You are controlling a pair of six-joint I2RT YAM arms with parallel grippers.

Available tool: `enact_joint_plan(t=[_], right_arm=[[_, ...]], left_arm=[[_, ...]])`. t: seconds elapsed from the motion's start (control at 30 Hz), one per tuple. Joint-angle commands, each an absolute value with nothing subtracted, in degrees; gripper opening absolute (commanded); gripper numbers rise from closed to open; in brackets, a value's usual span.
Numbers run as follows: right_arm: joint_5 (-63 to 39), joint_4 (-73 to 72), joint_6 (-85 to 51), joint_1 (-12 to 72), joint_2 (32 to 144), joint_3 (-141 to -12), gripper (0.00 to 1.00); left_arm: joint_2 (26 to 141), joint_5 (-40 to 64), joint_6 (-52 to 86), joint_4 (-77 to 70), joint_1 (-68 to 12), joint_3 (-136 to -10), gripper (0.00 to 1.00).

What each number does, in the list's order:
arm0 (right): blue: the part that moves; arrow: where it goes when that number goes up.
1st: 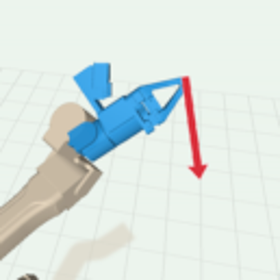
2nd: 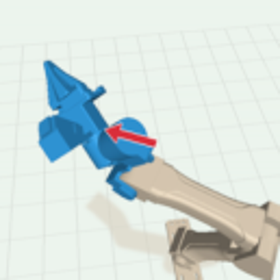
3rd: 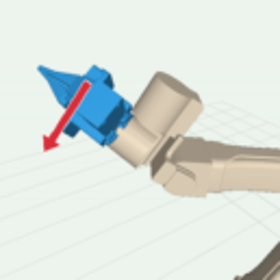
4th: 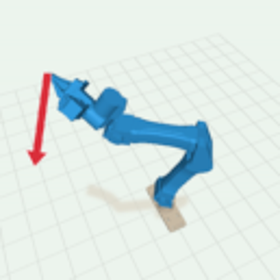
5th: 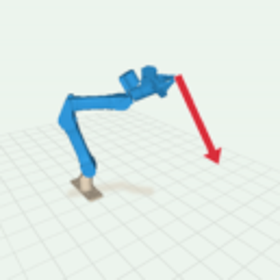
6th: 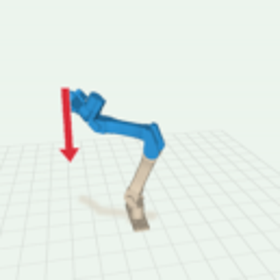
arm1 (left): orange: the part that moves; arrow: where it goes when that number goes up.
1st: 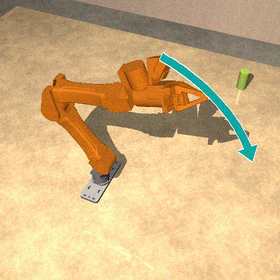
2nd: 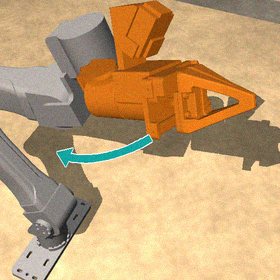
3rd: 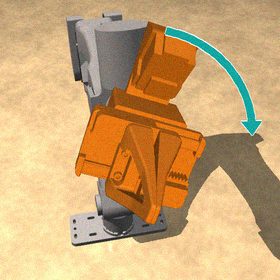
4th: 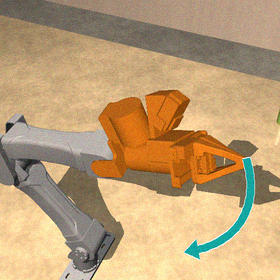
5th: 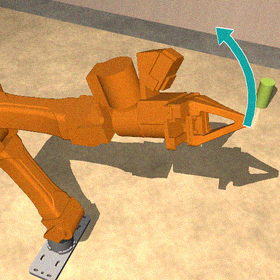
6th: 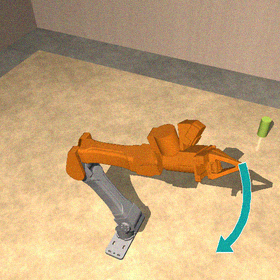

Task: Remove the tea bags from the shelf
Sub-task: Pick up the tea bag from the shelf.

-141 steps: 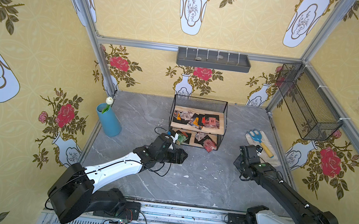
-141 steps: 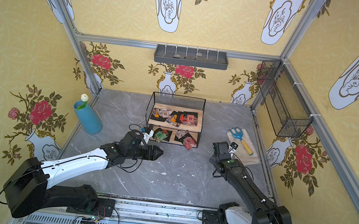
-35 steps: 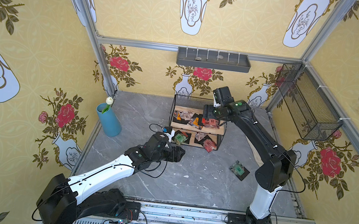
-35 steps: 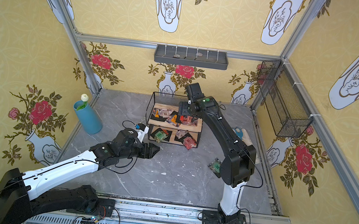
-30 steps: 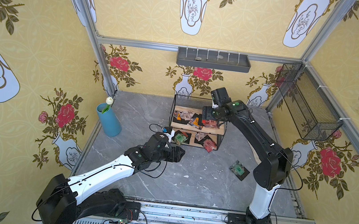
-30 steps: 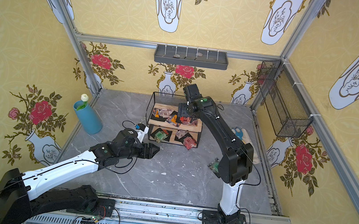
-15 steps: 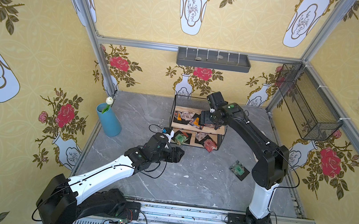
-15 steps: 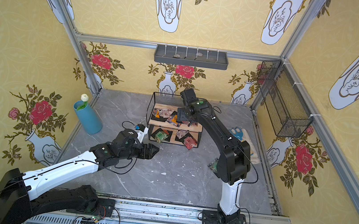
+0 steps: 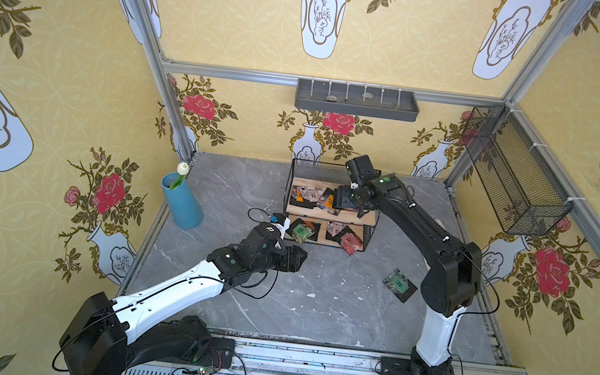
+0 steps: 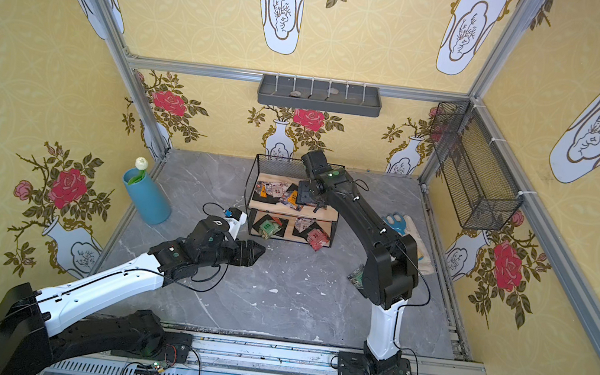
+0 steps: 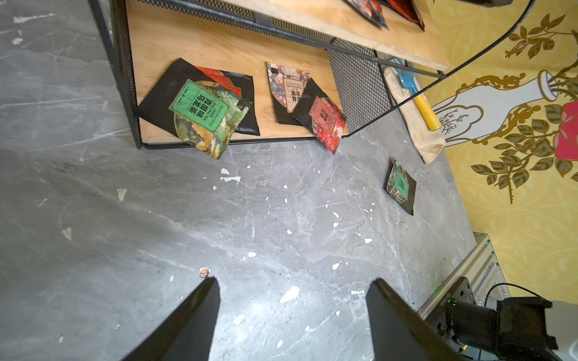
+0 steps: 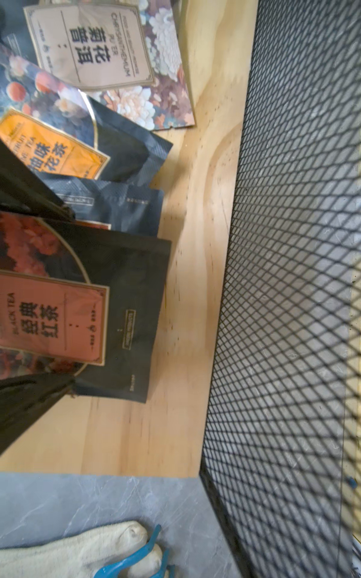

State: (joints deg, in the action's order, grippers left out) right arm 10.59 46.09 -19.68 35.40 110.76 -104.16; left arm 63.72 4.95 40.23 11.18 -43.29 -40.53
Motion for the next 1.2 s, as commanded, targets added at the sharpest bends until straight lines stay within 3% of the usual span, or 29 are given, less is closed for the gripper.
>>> enact_joint_plan(t=[0.0,0.43,0.7,1.17], right_arm=[[9.3,46.8,-20.2,35.4,110.3,-104.0,0.71],[12.0,47.5,-19.2,36.3,109.2,-104.8,0.6],[11.4,47.4,-18.6,36.2,109.7,-104.9,0.37],[11.8,48.8,-17.5,36.8,109.6,-106.7,0.08]], left_arm=[[64.0,4.9,39.6,10.7,-43.2,-40.3,0.83],[64.6,5.2,39.6,10.3,-43.2,-40.4,0.82],[63.7,5.0,39.6,10.1,-43.2,-39.7,0.82],[63.7,5.1,39.8,9.8,-43.2,-39.6,0.82]])
